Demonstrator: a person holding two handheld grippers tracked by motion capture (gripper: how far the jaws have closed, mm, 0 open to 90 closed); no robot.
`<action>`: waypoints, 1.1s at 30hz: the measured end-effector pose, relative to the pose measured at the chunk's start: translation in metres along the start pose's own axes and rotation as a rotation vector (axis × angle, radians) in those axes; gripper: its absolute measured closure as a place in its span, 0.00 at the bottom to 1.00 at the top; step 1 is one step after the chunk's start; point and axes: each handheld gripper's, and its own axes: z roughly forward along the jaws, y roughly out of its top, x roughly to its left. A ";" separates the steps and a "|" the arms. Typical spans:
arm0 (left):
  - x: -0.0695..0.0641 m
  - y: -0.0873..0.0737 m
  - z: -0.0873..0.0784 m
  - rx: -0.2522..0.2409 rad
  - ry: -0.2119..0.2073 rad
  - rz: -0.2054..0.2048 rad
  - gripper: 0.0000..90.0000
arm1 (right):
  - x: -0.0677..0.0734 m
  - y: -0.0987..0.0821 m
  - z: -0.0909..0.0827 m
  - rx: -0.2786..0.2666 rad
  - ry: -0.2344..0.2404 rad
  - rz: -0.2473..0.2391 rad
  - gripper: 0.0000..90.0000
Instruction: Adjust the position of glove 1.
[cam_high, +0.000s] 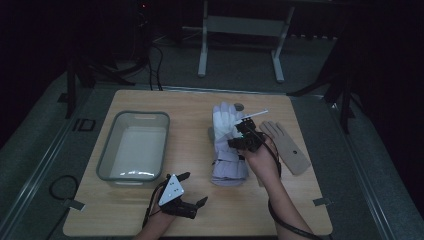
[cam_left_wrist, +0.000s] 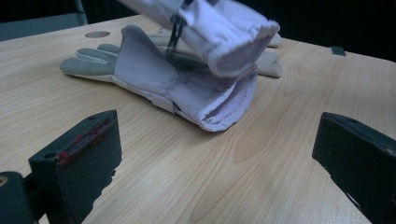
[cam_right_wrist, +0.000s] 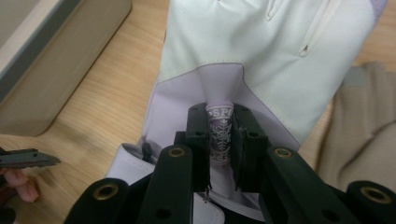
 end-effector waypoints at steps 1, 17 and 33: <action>0.000 0.000 0.000 0.001 -0.001 0.001 0.01 | 0.000 0.000 0.003 0.004 0.000 0.001 0.88; 0.000 0.000 0.000 0.003 0.000 0.005 0.01 | -0.004 -0.006 0.048 0.096 -0.046 0.019 0.87; 0.000 0.000 0.000 -0.001 0.005 0.001 0.02 | -0.012 -0.005 0.052 0.100 -0.028 -0.004 0.72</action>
